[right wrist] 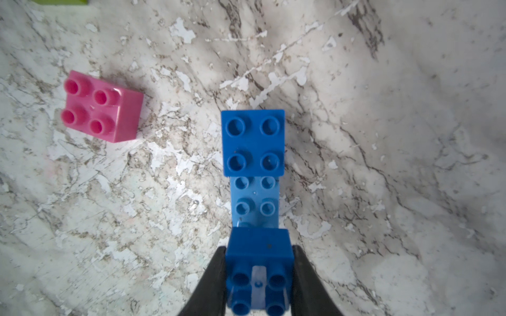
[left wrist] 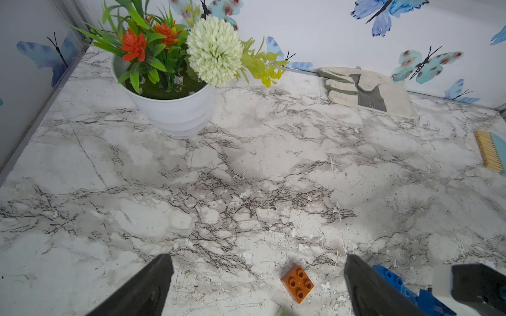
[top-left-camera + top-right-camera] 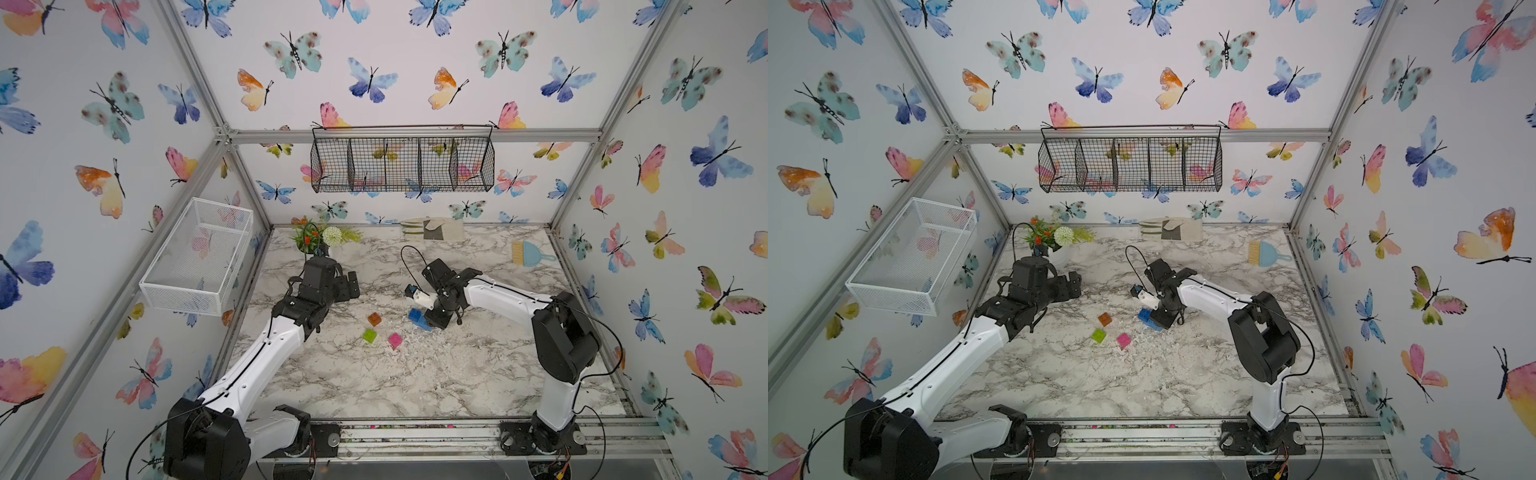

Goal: Assemble the letter y with lego
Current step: Assemble the lego brick with the lego brick.

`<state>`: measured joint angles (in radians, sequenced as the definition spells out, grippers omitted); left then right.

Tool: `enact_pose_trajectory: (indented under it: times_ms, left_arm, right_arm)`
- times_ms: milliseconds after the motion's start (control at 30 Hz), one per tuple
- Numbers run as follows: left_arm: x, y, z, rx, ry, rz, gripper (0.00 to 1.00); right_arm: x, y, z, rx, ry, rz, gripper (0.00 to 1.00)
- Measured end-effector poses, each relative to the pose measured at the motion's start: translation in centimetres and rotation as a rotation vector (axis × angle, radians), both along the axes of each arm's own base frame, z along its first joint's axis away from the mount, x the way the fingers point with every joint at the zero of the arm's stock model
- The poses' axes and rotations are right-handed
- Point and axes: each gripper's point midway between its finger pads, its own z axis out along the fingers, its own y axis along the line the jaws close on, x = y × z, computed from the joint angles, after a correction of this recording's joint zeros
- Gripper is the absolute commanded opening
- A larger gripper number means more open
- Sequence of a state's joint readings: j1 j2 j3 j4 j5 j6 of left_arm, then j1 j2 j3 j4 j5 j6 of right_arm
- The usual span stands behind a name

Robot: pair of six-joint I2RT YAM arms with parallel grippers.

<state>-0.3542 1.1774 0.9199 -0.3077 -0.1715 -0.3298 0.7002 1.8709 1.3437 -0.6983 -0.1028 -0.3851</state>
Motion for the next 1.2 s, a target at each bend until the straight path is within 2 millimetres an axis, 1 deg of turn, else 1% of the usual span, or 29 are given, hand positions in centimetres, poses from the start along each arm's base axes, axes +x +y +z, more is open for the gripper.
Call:
enact_pose_trajectory:
  times_ms: [100,300,500,600,867,967,1200]
  left_arm:
    - [0.0,0.0,0.0,0.000,0.000,0.000,0.98]
    - [0.0,0.0,0.0,0.000,0.000,0.000,0.98]
    - [0.0,0.0,0.0,0.001,0.000,0.001,0.98]
    - [0.0,0.0,0.0,0.001,0.000,0.001,0.98]
    - [0.0,0.0,0.0,0.001,0.000,0.002,0.98]
    - [0.0,0.0,0.0,0.002,0.000,0.002,0.98]
    - [0.0,0.1,0.0,0.004,0.000,0.005,0.98]
  right_arm:
    - [-0.1,-0.1,-0.1,0.010,0.009,0.007,0.04]
    - [-0.8,0.0,-0.6,0.022,0.036,0.048,0.04]
    - [-0.9,0.0,-0.8,0.020,0.038,0.075,0.04]
    - [-1.0,-0.1,-1.3,0.011,0.046,0.081,0.04]
    - [-0.9,-0.1,-1.4,0.011,0.046,0.095,0.04]
    - [-0.6,-0.1,-1.5,0.010,0.045,0.095,0.04]
    - [-0.5,0.3,-1.6,0.015,0.096,0.096,0.04]
